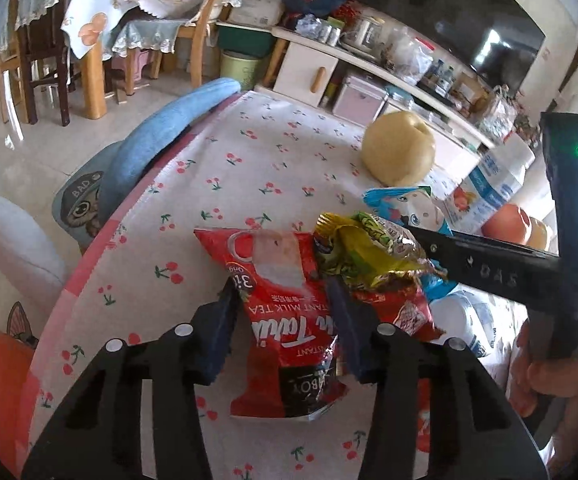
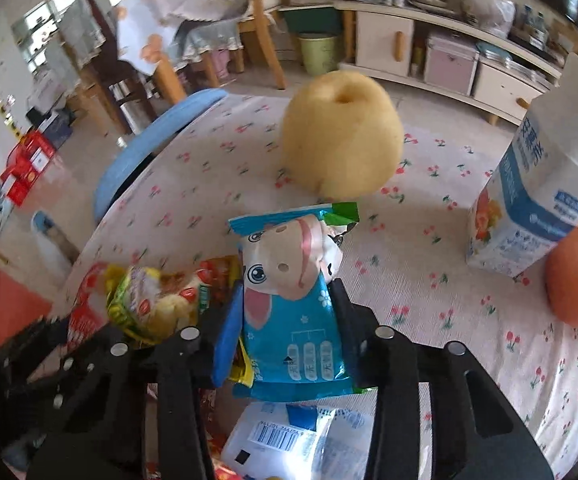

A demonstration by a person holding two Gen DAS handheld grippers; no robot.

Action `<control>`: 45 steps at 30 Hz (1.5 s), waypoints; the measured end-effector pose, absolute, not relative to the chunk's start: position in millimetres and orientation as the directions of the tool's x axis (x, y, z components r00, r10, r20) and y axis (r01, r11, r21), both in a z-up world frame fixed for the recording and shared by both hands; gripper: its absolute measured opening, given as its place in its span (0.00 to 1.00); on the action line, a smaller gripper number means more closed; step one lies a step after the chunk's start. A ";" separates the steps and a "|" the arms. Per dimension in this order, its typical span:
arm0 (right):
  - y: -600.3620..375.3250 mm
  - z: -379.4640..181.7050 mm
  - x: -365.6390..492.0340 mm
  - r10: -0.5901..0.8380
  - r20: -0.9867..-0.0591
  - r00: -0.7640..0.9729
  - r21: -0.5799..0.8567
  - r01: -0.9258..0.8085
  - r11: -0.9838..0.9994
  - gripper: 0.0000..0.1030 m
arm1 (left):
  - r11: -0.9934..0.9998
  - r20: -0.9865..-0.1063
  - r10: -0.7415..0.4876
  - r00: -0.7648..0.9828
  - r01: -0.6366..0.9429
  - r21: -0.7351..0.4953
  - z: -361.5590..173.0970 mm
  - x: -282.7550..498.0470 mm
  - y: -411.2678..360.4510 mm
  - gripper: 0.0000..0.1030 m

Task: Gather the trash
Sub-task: 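Grasp the red milk tea packet with left tool while right tool grasps red packet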

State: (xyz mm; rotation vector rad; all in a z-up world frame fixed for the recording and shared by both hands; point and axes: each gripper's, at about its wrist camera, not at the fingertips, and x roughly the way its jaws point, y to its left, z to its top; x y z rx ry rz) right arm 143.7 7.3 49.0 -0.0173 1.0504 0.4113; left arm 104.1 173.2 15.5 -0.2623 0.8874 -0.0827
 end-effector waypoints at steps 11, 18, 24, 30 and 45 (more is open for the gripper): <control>-22.8 51.1 67.1 0.328 -0.842 0.428 0.157 -0.387 0.908 0.40 | 0.972 -0.793 -0.235 0.562 0.132 -0.194 16.9 62.0 135.1 0.42; -67.8 51.6 0.4 0.344 -0.830 0.440 0.199 -0.343 0.918 0.40 | 0.942 -0.801 -0.322 0.504 0.252 -0.220 18.0 18.5 106.1 0.42; -101.3 75.5 -42.0 0.335 -0.761 0.556 0.217 -0.269 0.938 0.62 | 0.937 -0.795 -0.328 0.511 0.282 -0.205 16.3 -11.4 90.6 0.42; -107.1 106.9 -104.5 0.333 -0.680 0.653 0.226 -0.246 0.943 0.65 | 0.949 -0.775 -0.294 0.559 0.268 -0.166 15.0 -26.4 88.5 0.51; -33.3 57.3 -145.8 0.355 -0.751 0.557 0.215 -0.302 0.929 0.65 | 0.977 -0.747 -0.203 0.633 0.178 -0.115 19.1 -59.3 103.6 0.38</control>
